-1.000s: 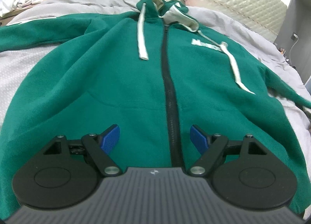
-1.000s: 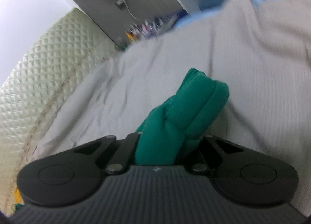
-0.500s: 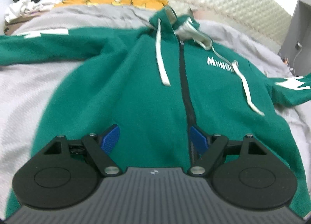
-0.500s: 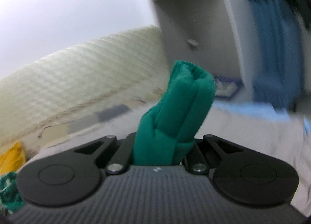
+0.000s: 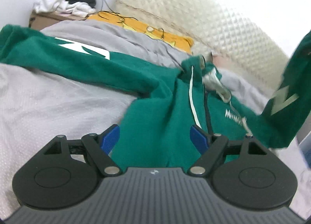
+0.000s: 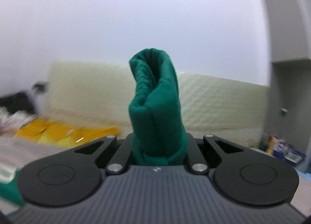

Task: Fold large clothes
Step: 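Grasp the sleeve cuff with the right tool and lift it, then fold the held sleeve across the hoodie front with the right tool and release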

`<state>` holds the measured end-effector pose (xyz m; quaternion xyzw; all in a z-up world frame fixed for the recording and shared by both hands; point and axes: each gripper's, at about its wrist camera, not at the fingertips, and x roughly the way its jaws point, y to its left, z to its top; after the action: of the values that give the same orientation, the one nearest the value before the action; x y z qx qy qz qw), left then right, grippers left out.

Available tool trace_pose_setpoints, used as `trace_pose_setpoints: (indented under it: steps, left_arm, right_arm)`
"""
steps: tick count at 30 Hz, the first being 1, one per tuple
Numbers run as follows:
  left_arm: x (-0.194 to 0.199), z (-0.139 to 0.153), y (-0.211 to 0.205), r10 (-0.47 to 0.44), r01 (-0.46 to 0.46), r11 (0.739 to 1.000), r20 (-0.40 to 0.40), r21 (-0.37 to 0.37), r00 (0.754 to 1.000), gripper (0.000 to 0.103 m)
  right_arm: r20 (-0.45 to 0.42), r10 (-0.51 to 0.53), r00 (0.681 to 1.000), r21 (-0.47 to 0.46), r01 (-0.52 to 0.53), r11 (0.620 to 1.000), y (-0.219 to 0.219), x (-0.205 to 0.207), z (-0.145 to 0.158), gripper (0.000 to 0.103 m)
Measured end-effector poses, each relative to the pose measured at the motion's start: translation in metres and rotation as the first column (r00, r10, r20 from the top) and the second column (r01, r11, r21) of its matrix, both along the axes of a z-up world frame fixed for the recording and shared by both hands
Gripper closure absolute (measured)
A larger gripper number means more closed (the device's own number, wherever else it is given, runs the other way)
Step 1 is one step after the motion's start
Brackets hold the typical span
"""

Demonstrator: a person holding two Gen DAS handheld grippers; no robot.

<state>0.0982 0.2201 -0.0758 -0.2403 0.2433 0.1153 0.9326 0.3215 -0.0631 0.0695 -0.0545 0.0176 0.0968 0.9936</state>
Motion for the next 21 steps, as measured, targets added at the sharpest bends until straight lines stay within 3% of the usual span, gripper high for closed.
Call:
trace_pose_setpoints:
  steps: [3, 6, 9, 12, 14, 18, 20, 21]
  left_arm:
    - [-0.008, 0.004, 0.018, 0.041, -0.040, 0.999, 0.035, -0.021, 0.999, 0.020]
    - [-0.017, 0.003, 0.038, 0.082, -0.079, 0.995, 0.049, -0.062, 0.995, 0.020]
    - [-0.022, 0.000, 0.057, 0.096, -0.086, 0.987, 0.063, -0.134, 0.993, 0.020]
    - [-0.021, -0.002, 0.066, 0.119, -0.109, 0.984, 0.068, -0.139, 0.991, 0.020]
    - [-0.018, -0.006, 0.070, 0.127, -0.117, 0.983, 0.067, -0.141, 0.990, 0.020]
    - [-0.013, -0.012, 0.075, 0.148, -0.133, 0.979, 0.089, -0.155, 0.985, 0.020]
    - [-0.010, -0.011, 0.075, 0.145, -0.128, 0.980, 0.105, -0.153, 0.984, 0.020]
    - [-0.009, -0.010, 0.073, 0.141, -0.124, 0.982, 0.113, -0.143, 0.984, 0.020]
  right_arm:
    - [-0.038, 0.100, 0.994, -0.074, -0.103, 0.992, 0.066, -0.027, -0.039, 0.094]
    - [-0.135, 0.172, 0.976, -0.098, -0.186, 0.978, 0.120, -0.046, -0.092, 0.094]
    - [-0.233, 0.213, 0.949, -0.113, -0.244, 0.963, 0.154, -0.061, -0.141, 0.093]
    - [-0.322, 0.251, 0.913, -0.159, -0.313, 0.936, 0.185, -0.074, -0.184, 0.091]
    - [-0.361, 0.258, 0.896, -0.182, -0.339, 0.923, 0.189, -0.065, -0.198, 0.091]
    - [-0.417, 0.270, 0.868, -0.133, -0.352, 0.926, 0.187, -0.073, -0.201, 0.088]
    - [-0.431, 0.288, 0.855, -0.111, -0.368, 0.923, 0.182, -0.076, -0.196, 0.076]
    - [-0.444, 0.299, 0.845, -0.096, -0.377, 0.921, 0.178, -0.077, -0.193, 0.059]
